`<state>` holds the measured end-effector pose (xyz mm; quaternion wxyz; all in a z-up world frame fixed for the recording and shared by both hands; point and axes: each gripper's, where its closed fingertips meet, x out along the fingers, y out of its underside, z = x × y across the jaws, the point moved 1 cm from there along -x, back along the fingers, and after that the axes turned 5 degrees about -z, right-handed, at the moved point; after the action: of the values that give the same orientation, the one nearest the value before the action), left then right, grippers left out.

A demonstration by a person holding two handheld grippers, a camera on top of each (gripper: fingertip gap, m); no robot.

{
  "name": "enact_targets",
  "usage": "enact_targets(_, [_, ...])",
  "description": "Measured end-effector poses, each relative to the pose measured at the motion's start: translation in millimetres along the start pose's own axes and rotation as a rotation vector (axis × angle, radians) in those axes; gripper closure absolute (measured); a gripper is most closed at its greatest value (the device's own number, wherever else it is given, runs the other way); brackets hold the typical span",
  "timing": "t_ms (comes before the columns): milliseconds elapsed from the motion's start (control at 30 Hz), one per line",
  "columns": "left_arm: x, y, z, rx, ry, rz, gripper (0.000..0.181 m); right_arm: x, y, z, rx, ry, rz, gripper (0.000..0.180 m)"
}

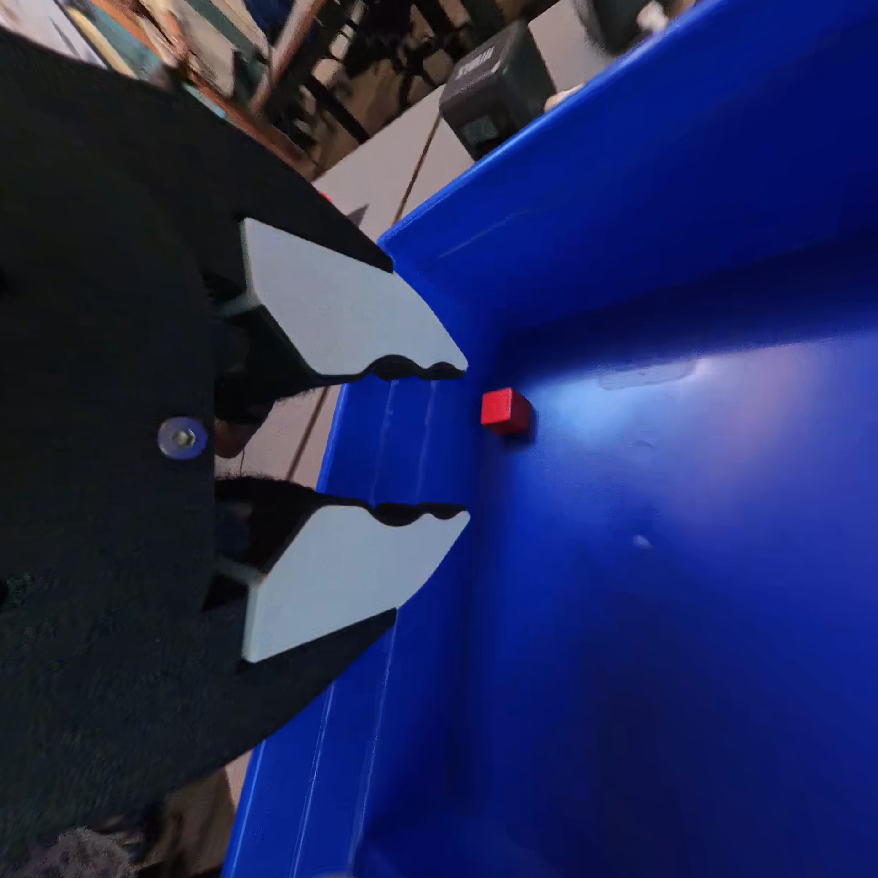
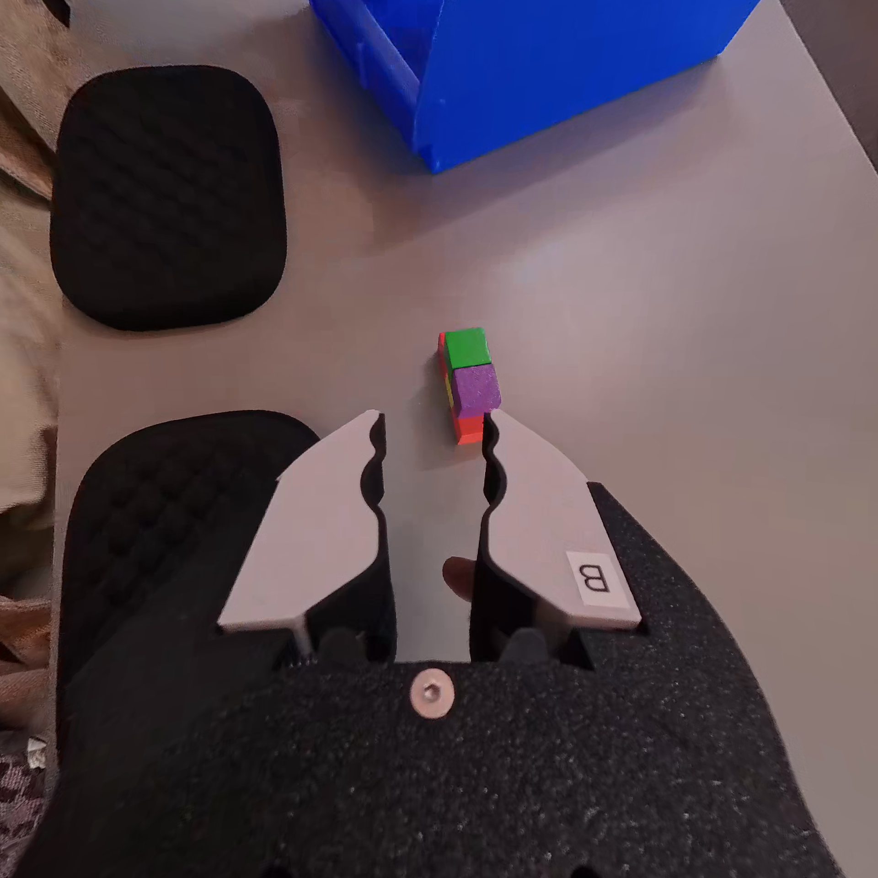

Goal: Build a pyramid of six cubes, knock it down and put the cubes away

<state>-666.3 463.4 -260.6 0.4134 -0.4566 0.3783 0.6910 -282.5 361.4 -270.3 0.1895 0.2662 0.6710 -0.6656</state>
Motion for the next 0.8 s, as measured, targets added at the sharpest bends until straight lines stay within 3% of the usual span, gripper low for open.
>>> enact_targets(200, [51.7,16.9,15.2,-0.02,0.104,0.163,0.134,-6.7,9.1,-8.5,0.025,0.018,-0.011,0.142])
enact_targets(500, [75.4,26.4,10.9,-0.004,0.163,0.218,0.144,-6.2,17.1,-13.4,0.043,0.027,-0.001,0.142])
enact_targets(600, [77.3,26.7,11.2,-0.003,0.164,0.219,0.158,-6.0,18.4,-13.4,0.044,0.028,0.007,0.142])
enact_targets(700, [57.4,15.8,16.7,-0.062,0.115,0.087,0.158,-5.3,13.9,-11.4,0.04,0.02,-0.017,0.143])
enact_targets(800, [11.3,-21.3,11.3,-0.185,0.072,-0.307,0.158,-4.5,-0.6,-4.7,0.037,0.002,-0.094,0.146])
